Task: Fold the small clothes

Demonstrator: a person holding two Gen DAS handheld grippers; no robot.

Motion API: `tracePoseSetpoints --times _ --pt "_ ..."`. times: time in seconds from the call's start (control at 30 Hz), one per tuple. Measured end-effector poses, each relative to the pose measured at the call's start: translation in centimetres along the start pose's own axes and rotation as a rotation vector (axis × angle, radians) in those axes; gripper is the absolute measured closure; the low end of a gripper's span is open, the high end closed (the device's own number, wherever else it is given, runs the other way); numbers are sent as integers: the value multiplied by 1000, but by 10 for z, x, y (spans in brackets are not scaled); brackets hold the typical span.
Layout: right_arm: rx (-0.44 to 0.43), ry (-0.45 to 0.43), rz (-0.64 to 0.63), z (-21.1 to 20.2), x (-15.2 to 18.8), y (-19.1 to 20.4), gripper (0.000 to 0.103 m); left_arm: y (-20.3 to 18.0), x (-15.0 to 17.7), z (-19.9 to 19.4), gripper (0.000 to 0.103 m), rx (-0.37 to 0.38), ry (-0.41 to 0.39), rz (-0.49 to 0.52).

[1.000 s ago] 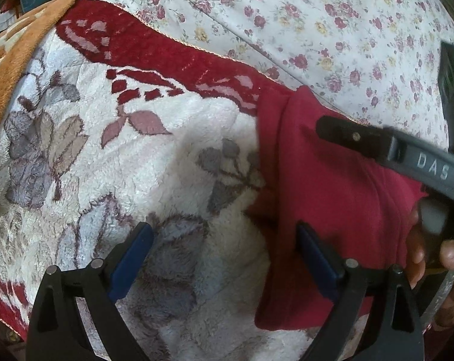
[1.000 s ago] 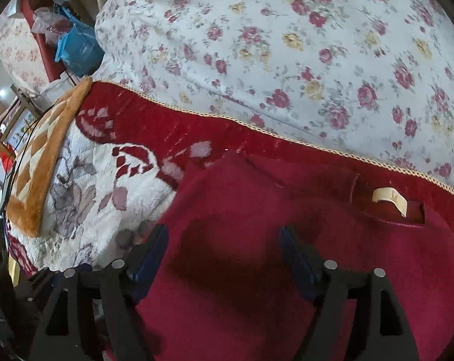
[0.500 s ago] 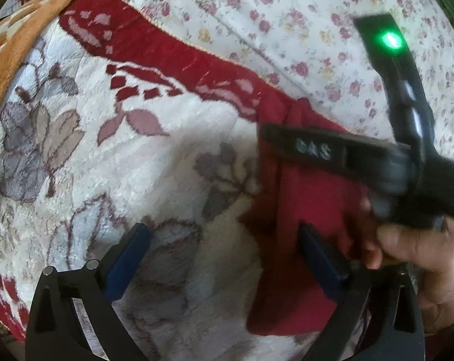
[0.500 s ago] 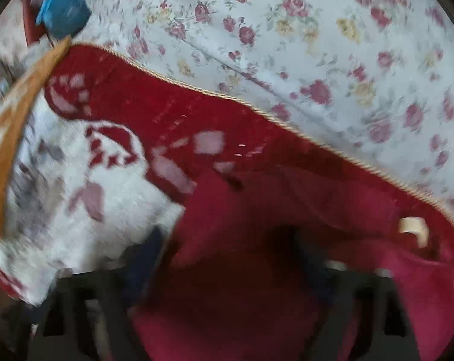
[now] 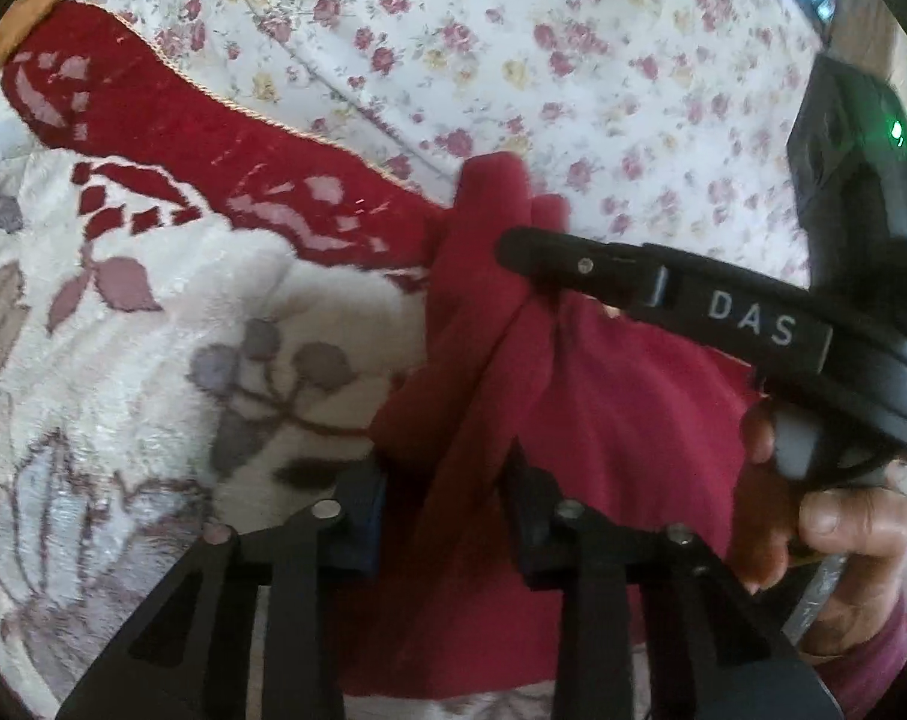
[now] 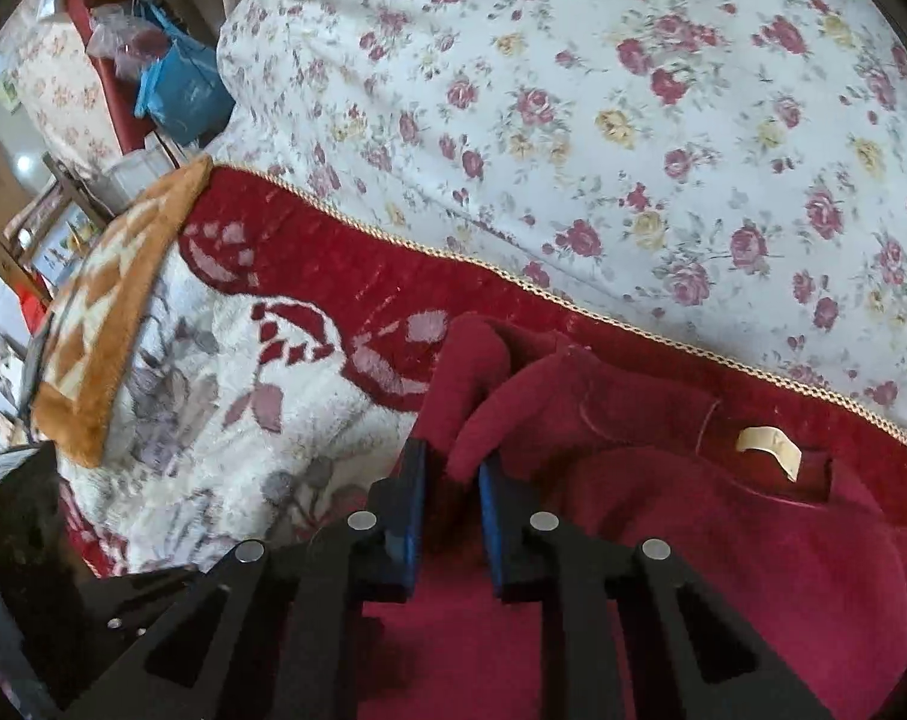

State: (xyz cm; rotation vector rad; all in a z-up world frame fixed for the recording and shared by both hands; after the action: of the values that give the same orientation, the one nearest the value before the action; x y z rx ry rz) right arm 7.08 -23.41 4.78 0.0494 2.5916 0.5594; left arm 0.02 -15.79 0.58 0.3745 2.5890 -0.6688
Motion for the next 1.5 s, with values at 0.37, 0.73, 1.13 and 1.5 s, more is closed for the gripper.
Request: tracePoseSetpoints --times 0.37,0.73,1.13,1.5 --pt "84 210 -30 46 5 28 13 -25 -1 -21 79 24 -63 109" --pt "54 83 71 21 9 -17 75 -20 4 -31 20 -130 -100 155" --pt "-25 16 129 -20 17 -33 81 -53 14 -14 85 -26 -20 213" --pt "33 -83 144 -141 28 -112 81 -189 23 -21 87 91 -23 352"
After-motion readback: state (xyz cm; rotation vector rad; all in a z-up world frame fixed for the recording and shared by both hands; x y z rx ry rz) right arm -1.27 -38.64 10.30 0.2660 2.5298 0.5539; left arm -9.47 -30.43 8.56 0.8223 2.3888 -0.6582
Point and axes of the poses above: each gripper's, at about its wrist camera, not at the fingertips, and z roughly the way its jaws point, y to its left, x to its underside, the point moved 7 cm from there along z, roughly the way its jaws point, and after that the axes turned 8 degrees about z, right-handed, at the moved point
